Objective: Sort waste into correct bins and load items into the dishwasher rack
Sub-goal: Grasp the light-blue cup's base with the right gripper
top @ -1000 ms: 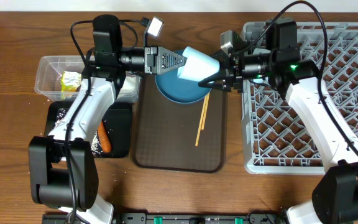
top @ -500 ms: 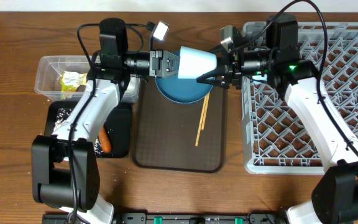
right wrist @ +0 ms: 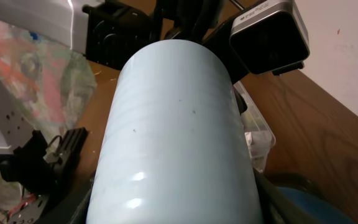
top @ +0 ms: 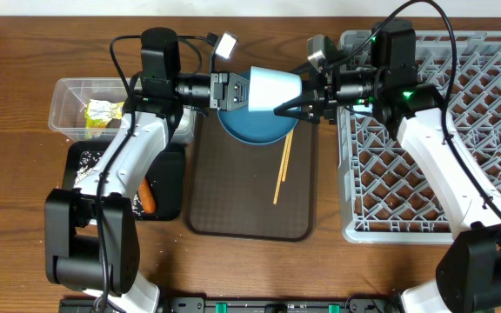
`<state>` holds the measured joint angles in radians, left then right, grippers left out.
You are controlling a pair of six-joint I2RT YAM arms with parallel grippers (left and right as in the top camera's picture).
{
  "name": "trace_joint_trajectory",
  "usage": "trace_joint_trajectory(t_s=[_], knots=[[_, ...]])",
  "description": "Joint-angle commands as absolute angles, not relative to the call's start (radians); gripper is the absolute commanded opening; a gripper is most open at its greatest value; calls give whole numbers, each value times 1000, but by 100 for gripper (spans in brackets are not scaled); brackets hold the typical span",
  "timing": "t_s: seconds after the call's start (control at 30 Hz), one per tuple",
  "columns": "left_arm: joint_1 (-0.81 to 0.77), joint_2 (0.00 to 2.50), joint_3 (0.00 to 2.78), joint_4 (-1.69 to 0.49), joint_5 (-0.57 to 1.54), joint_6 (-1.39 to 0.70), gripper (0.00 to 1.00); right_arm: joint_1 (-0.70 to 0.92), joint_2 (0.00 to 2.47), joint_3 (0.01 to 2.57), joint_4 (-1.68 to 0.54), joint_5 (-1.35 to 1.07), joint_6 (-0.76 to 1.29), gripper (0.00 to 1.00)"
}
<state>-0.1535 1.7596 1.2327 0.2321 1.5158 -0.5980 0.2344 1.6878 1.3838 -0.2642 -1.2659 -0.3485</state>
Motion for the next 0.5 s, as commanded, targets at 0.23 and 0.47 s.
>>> trace_joint_trajectory(t_s=[0.23,0.47], knots=[[-182,1751,1195,226,1518,-554,6,234,1683,1394,-225,-1286,-299,18],[-183,1751,1195,226,1518,-550,6,223,1683,1394,-224,-1287,-299,18]])
